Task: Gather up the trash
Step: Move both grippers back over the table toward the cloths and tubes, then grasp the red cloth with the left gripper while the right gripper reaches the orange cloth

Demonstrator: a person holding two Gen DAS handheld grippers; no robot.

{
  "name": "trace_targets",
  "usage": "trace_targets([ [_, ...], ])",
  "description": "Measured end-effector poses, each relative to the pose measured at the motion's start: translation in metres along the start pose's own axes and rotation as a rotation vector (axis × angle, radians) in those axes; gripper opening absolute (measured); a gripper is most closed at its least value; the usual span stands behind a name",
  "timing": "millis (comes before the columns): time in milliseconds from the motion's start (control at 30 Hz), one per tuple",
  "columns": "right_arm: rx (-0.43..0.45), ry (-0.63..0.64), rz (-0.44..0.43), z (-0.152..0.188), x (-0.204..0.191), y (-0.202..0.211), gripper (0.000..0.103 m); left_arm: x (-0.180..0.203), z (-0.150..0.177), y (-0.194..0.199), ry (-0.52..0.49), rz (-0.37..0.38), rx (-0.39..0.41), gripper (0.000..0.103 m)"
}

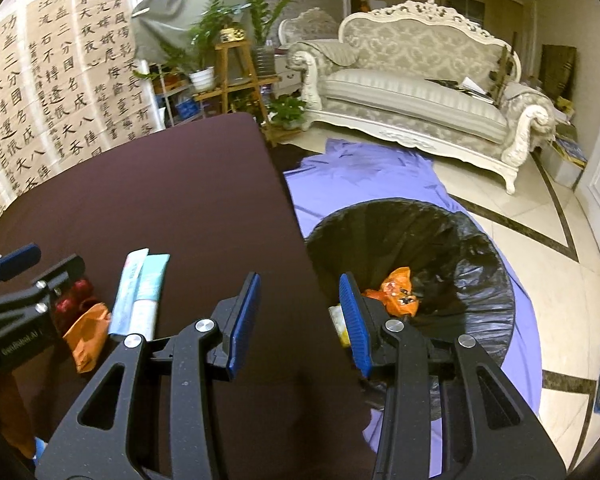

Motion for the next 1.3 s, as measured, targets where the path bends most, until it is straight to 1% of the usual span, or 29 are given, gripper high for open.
trace_targets([
  [167, -0.01, 0.02, -0.01, 0.001, -0.013, -0.001, 0.04, -0.002, 0.011, -0.004, -0.012, 0.008, -0.019, 0.072],
  [267, -0.014, 0.028, -0.016, 0.001, -0.019, -0.002, 0.04, 0.001, 0.014, -0.007, -0.031, 0.023, -0.029, 0.066],
  [367, -0.017, 0.036, -0.019, 0.001, -0.024, -0.003, 0.04, 0.005, 0.015, -0.01, -0.034, 0.055, -0.047, 0.052],
  [433, -0.02, 0.042, -0.023, 0.002, -0.026, -0.003, 0.04, 0.006, 0.018, -0.011, -0.033, 0.079, -0.062, 0.04],
  [467, -0.021, 0.045, -0.024, 0.001, -0.027, -0.004, 0.04, 0.007, 0.02, -0.012, -0.034, 0.09, -0.07, 0.036],
  [500, -0.021, 0.049, -0.026, 0.001, -0.029, -0.004, 0.04, 0.009, 0.021, -0.011, -0.035, 0.091, -0.071, 0.034],
  [533, -0.022, 0.051, -0.028, 0.002, -0.03, -0.004, 0.04, 0.009, 0.021, -0.01, -0.035, 0.092, -0.065, 0.031],
  [600, -0.025, 0.055, -0.032, 0.002, -0.034, -0.005, 0.04, 0.007, 0.022, -0.007, -0.034, 0.097, -0.057, 0.029],
  [767, -0.031, 0.076, -0.051, 0.004, -0.049, -0.006, 0.04, -0.005, 0.026, -0.004, -0.028, 0.074, -0.045, 0.028],
  [967, -0.042, 0.105, -0.088, 0.008, -0.076, -0.006, 0.04, -0.031, 0.029, -0.001, 0.001, 0.036, -0.035, 0.028],
  [1067, -0.054, 0.124, -0.113, 0.011, -0.095, -0.007, 0.04, -0.048, 0.031, 0.0, 0.018, 0.012, -0.026, 0.028],
  [1300, -0.091, 0.202, -0.171, 0.024, -0.142, -0.012, 0.04, -0.084, 0.041, -0.005, 0.079, -0.033, -0.044, 0.028],
])
Point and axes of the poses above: each gripper's, at about its wrist camera, not at the fingertips, and y roughly against the way its jaws point, x to its right, z to its underside, the point moved 8 cm from there along -y, roughly the way its jaws point, and after that the axes turned 10 degrees about -z, right-handed, at the moved point
